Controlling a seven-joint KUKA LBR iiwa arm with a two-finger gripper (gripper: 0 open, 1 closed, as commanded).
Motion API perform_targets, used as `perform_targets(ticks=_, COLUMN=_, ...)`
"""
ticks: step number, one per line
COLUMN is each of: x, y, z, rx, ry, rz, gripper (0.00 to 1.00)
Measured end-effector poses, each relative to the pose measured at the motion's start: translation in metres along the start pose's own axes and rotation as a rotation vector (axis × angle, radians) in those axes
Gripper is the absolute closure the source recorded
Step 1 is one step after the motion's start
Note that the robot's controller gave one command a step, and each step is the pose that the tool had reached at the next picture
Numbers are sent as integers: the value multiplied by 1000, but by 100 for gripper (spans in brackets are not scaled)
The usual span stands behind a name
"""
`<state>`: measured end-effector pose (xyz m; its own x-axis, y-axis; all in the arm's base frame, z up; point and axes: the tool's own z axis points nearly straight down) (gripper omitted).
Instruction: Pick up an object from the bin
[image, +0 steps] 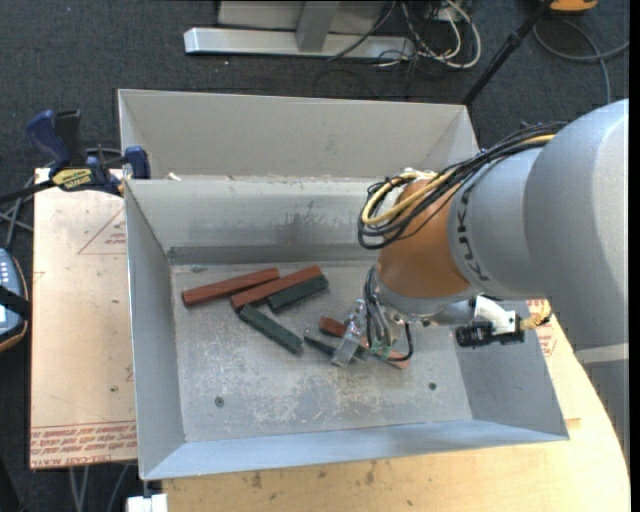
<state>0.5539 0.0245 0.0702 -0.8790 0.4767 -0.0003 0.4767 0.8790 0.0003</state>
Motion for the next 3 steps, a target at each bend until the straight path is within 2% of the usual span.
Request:
perform_targets(ticks=2, x=2, y=-1, z=-11, rx=3, ry=6, rz=-1, gripper=100)
perform_targets(ticks=3, x=2, y=-1, z=-29, rx=2, ry=5, rz=-2, gripper=100)
